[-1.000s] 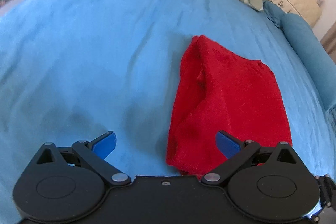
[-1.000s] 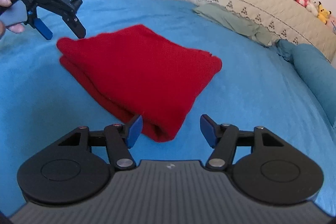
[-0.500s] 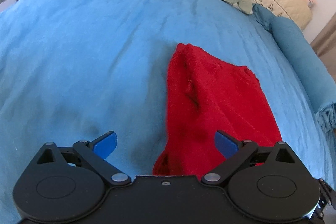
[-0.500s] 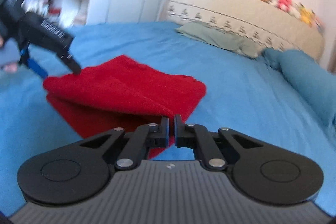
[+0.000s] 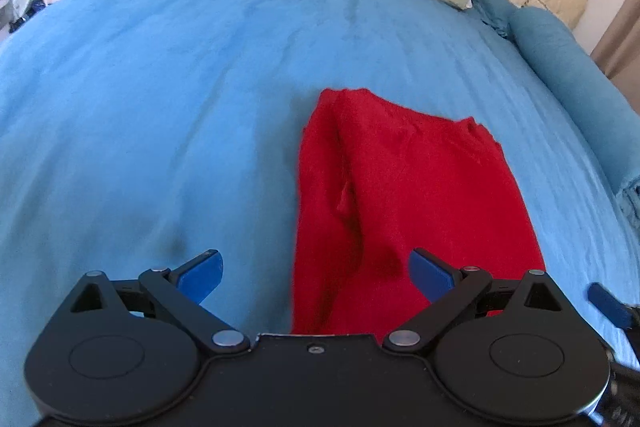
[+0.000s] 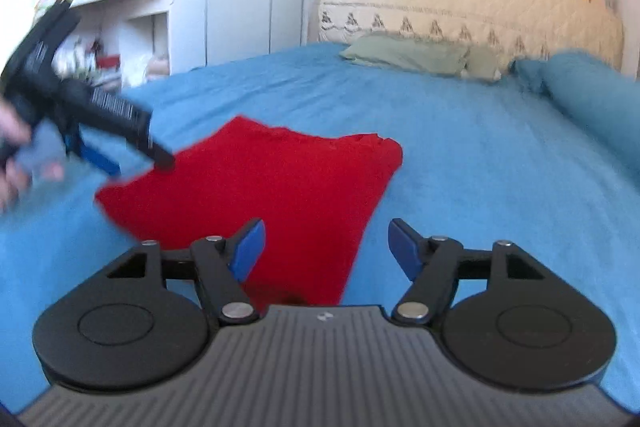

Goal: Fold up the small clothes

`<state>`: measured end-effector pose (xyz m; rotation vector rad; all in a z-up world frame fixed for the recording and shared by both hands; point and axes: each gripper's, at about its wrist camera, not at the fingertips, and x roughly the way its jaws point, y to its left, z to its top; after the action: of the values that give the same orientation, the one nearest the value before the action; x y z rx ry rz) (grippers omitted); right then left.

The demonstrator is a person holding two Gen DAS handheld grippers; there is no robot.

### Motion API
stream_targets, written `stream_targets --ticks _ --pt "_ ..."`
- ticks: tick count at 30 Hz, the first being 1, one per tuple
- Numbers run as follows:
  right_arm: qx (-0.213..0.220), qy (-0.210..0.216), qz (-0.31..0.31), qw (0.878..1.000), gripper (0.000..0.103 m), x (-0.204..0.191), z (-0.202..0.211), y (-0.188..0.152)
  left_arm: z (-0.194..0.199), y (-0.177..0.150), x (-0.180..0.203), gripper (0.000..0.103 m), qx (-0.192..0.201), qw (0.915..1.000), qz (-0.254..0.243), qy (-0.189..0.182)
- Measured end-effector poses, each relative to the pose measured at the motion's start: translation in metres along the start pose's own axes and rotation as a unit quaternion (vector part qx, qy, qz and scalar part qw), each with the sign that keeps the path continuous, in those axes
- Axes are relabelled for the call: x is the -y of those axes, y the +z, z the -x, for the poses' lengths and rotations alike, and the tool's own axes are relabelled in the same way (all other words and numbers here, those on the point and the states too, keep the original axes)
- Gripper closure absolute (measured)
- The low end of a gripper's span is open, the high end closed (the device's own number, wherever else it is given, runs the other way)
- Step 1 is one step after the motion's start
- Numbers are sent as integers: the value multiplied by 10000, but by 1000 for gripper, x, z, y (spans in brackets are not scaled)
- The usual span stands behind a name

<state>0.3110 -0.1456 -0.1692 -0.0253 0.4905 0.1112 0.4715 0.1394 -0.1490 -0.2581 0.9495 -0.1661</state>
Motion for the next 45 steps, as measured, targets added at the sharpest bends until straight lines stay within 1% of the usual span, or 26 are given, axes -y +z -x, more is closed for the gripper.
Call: stream_targets --ticks 1,2,4,7,10,12,14,15,17,19,20,21,22,24,25,27,29,31,33,35,36,39,42,45 --pt "-113 69 -241 9996 17 7 -12 9 -8 4 0 3 -44 10000 51 -26" --pt "-338 143 -569 9977 17 16 -24 19 -14 7 0 3 -90 9999 76 -75" --pt "-671 227 -1094 9915 17 33 -50 28 -26 13 -1 4 -181 9996 86 -187" --pt "-1126 343 -1734 9778 17 62 -85 34 -38 20 -7 5 -297 9989 25 -366" --pt "-1543 695 -2317 9579 17 89 -108 26 -46 27 -12 5 -403 9970 -17 -659" --pt "-1655 946 -2625 9459 17 104 -119 24 -49 30 -11 7 -526 9952 -126 -819" --pt "-1690 1207 -2917 9337 17 116 -127 22 -53 32 -5 11 -682 9923 -338 -976" --pt "-1710 1322 -2991 9294 17 113 -129 20 -55 33 -2 13 -753 9909 -428 -1027" --pt "-1777 1458 -3074 9234 21 113 -136 18 -59 32 5 27 -905 9878 -500 -1165" --pt "-1783 1491 -3136 9207 32 114 -142 20 -59 32 6 48 -955 9877 -434 -1159" --pt "-1792 1460 -3189 9192 47 113 -143 20 -58 34 7 52 -968 9881 -387 -1133" --pt "-1791 1437 -3216 9186 55 106 -145 22 -56 35 8 60 -962 9887 -352 -1093" --pt "-1768 1415 -3220 9193 57 104 -146 24 -52 37 10 66 -936 9895 -347 -1042" --pt "-1654 1284 -3073 9283 61 94 -139 32 -40 36 18 71 -849 9910 -498 -902" --pt "-1583 1247 -2972 9333 62 90 -134 38 -32 37 25 75 -792 9914 -596 -857" --pt "-1438 1257 -2867 9388 63 84 -125 51 -17 38 34 75 -726 9905 -667 -957" --pt "-1321 1295 -2759 9432 63 81 -112 64 4 35 50 75 -603 9900 -823 -978" --pt "-1239 1295 -2585 9492 63 80 -93 77 29 30 67 75 -472 9888 -990 -1012" --pt "-1159 1351 -2499 9518 63 85 -68 89 53 20 84 75 -377 9876 -1056 -1100" --pt "-1108 1402 -2450 9529 63 95 -35 97 76 6 100 75 -330 9864 -1089 -1182" --pt "-1115 1413 -2428 9532 63 99 -22 98 86 -7 110 75 -296 9856 -1153 -1204" --pt "-1153 1426 -2347 9546 63 110 25 95 102 -47 137 75 -193 9828 -1379 -1216" --pt "-1207 1387 -2301 9556 63 121 68 73 99 -92 159 75 -254 9828 -1328 -1261" --pt "-1252 1303 -2241 9577 63 130 99 40 83 -121 169 75 -373 9838 -1289 -1192"
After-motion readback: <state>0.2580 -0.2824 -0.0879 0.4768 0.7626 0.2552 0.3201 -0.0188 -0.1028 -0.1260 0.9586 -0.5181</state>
